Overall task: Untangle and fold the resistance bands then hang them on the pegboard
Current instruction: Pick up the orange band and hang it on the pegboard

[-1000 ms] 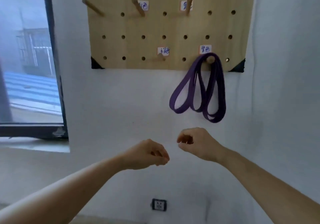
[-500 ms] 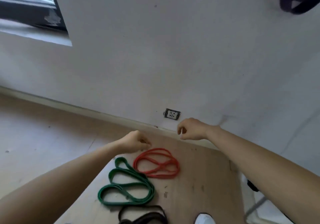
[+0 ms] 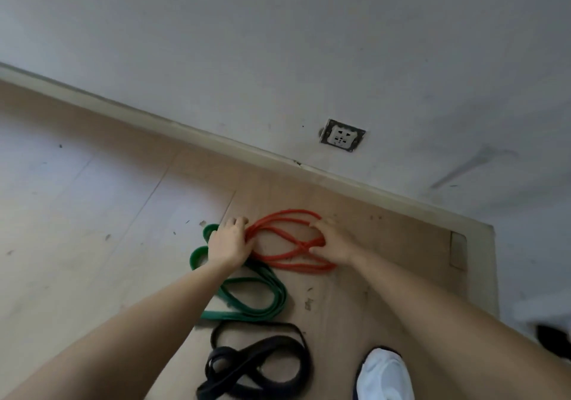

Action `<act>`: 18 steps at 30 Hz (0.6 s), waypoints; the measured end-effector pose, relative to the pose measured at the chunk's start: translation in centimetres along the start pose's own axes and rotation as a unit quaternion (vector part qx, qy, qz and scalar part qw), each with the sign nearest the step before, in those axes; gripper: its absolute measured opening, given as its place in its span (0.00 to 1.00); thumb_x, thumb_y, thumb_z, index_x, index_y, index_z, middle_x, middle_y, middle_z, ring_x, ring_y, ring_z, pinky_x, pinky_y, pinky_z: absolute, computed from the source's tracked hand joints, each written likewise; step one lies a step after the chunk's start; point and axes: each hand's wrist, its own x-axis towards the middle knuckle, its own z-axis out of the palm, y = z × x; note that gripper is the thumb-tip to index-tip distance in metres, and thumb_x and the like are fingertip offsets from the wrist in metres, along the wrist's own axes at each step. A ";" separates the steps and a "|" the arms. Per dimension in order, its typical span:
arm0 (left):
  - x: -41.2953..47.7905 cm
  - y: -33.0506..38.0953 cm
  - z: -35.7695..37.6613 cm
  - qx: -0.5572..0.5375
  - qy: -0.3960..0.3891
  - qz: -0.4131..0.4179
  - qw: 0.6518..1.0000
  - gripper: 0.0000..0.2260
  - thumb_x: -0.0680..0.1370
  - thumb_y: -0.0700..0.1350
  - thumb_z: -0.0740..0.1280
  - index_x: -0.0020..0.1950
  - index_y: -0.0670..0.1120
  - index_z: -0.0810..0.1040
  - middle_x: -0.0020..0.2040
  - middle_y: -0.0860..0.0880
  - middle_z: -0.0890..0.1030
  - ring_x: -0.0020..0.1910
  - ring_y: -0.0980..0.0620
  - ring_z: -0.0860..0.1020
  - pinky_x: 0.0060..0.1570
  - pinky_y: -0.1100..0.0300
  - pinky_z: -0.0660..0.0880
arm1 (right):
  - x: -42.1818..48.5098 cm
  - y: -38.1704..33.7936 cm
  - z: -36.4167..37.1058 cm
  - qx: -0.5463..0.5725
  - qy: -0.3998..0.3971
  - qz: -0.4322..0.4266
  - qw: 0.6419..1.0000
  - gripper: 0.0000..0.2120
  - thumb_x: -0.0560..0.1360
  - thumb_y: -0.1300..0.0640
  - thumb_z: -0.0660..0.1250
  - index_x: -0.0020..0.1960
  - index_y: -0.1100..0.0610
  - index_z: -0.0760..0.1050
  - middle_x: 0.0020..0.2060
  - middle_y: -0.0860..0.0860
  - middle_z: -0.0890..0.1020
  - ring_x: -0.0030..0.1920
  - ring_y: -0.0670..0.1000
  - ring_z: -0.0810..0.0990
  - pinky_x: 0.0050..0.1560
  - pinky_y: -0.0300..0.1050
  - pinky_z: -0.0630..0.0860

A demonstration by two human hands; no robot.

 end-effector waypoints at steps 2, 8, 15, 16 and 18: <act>0.8 0.0 1.0 0.055 -0.002 -0.001 0.998 0.16 0.78 0.55 0.66 0.63 0.50 0.77 0.57 0.48 0.82 0.58 0.43 0.77 0.52 0.50 0.76 | 0.3 0.5 1.5 -0.031 -0.028 0.005 0.999 0.29 0.74 0.42 0.72 0.71 0.52 0.72 0.69 0.54 0.72 0.72 0.59 0.68 0.73 0.47 0.63; 2.3 0.6 0.2 0.062 0.002 -0.017 0.998 0.09 0.78 0.54 0.65 0.49 0.52 0.82 0.44 0.49 0.83 0.49 0.43 0.80 0.48 0.52 0.70 | 0.0 0.9 1.6 -0.049 -0.045 -0.004 0.998 0.24 0.74 0.44 0.72 0.68 0.50 0.75 0.65 0.54 0.75 0.69 0.58 0.70 0.69 0.47 0.68; 0.4 3.5 -4.9 -0.258 -0.086 0.036 0.962 0.06 0.74 0.44 0.74 0.48 0.49 0.80 0.42 0.50 0.85 0.40 0.52 0.85 0.44 0.50 0.85 | -1.1 -2.9 -4.5 0.038 0.058 -0.091 0.993 0.39 0.70 0.47 0.77 0.78 0.48 0.65 0.75 0.52 0.68 0.77 0.55 0.62 0.77 0.51 0.60; 0.0 4.2 -5.9 -0.274 -0.096 0.056 0.955 0.07 0.73 0.43 0.75 0.49 0.48 0.80 0.42 0.49 0.85 0.40 0.51 0.86 0.45 0.49 0.85 | -1.4 -3.7 -5.5 0.028 0.060 -0.104 0.992 0.41 0.69 0.45 0.77 0.78 0.46 0.64 0.76 0.51 0.67 0.78 0.55 0.59 0.78 0.53 0.58; -0.7 5.7 -8.1 -0.295 -0.090 0.096 0.946 0.10 0.70 0.44 0.77 0.48 0.48 0.80 0.42 0.48 0.86 0.40 0.49 0.86 0.45 0.47 0.84 | -2.3 -5.0 -7.4 -0.001 0.055 -0.131 0.990 0.39 0.66 0.40 0.76 0.75 0.44 0.67 0.75 0.49 0.68 0.75 0.53 0.61 0.77 0.55 0.58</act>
